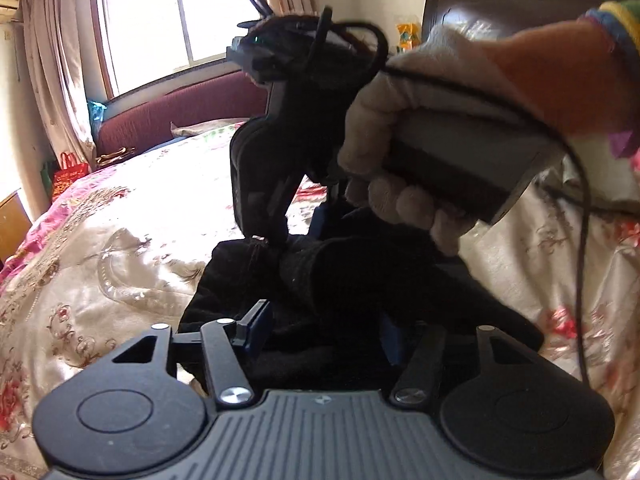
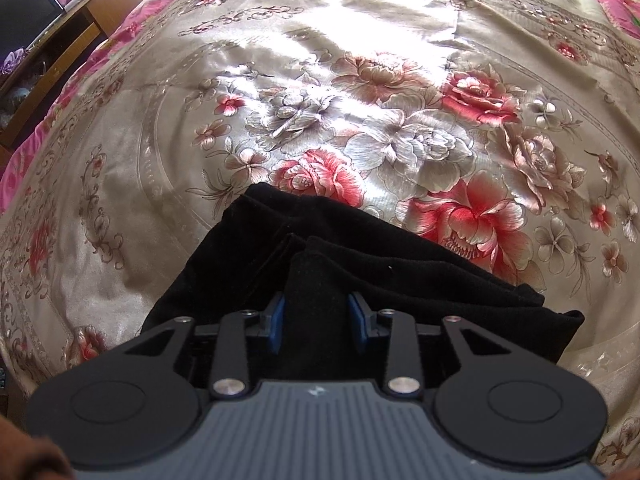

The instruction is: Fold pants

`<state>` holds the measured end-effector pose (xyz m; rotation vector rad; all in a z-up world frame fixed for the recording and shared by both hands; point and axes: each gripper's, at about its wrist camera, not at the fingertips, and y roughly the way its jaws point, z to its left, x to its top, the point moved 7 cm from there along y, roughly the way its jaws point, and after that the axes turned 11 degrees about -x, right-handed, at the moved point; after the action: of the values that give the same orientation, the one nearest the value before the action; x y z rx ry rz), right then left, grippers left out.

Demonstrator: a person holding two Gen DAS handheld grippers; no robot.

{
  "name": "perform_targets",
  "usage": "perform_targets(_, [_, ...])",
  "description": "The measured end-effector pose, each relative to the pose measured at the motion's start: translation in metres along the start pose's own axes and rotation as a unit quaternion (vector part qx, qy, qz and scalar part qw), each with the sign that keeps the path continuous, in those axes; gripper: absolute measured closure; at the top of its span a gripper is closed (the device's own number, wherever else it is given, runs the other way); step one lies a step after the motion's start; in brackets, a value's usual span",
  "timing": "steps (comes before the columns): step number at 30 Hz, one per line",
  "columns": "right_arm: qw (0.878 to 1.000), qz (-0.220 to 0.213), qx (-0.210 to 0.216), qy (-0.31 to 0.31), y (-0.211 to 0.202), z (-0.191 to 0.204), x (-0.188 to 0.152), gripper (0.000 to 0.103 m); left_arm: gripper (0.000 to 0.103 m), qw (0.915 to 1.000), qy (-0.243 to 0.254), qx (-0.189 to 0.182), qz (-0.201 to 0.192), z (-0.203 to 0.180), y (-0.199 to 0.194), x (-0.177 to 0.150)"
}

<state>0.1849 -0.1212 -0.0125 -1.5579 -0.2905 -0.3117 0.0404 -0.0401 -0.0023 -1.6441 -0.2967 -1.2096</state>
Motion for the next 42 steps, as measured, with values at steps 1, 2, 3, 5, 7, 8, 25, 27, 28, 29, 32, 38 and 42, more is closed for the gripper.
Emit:
perform_targets(1, [1.000,-0.002,0.003,0.001,0.000,0.000,-0.001,0.069,0.049,0.9999,-0.008,-0.008,0.005,0.004,0.004,-0.002])
perform_targets(2, [1.000,-0.003,0.007,0.001,-0.001,0.000,-0.001,0.071,0.064,0.9994,-0.026,-0.023,0.009,0.010,0.008,-0.002])
perform_targets(3, [1.000,-0.005,0.011,0.001,-0.001,0.000,-0.002,0.073,0.070,0.9982,-0.046,-0.039,0.009,0.017,0.009,0.000])
perform_targets(5, [1.000,-0.009,0.016,0.003,-0.006,-0.001,-0.001,0.085,0.072,0.9950,-0.078,-0.061,-0.009,0.028,0.005,0.009])
perform_targets(7, [0.999,-0.026,0.020,0.004,-0.020,-0.003,0.007,0.086,0.074,0.9930,-0.091,-0.065,-0.039,0.040,-0.005,0.021])
perform_targets(8, [0.999,-0.035,0.021,0.003,-0.027,-0.004,0.012,0.087,0.075,0.9919,-0.095,-0.065,-0.054,0.047,-0.010,0.027])
perform_targets(25, [0.999,-0.034,0.002,0.040,0.043,0.053,0.055,0.084,0.073,0.9323,-0.339,-0.115,-0.054,0.187,0.039,-0.041])
perform_targets(27, [0.998,-0.049,0.000,0.042,0.047,0.055,0.055,0.075,0.071,0.9329,-0.339,-0.111,-0.052,0.187,0.040,-0.048])
perform_targets(28, [0.998,-0.051,0.001,0.036,0.047,0.058,0.056,0.068,0.070,0.9371,-0.329,-0.105,-0.050,0.183,0.038,-0.050])
perform_targets(29, [0.998,-0.055,0.001,0.029,0.045,0.063,0.056,0.059,0.068,0.9452,-0.309,-0.095,-0.048,0.178,0.034,-0.049])
perform_targets(32, [0.995,-0.091,0.033,0.014,0.022,0.077,0.060,0.055,0.046,0.9661,-0.250,-0.051,-0.038,0.169,0.014,-0.053])
perform_targets(38, [0.987,-0.133,0.086,0.034,-0.022,0.067,0.070,0.057,0.037,0.9833,-0.181,0.010,-0.017,0.162,-0.014,-0.047])
perform_targets(42, [0.987,-0.150,0.054,-0.011,-0.037,0.052,0.039,0.056,0.037,0.9831,-0.181,0.005,-0.025,0.165,-0.010,-0.034])
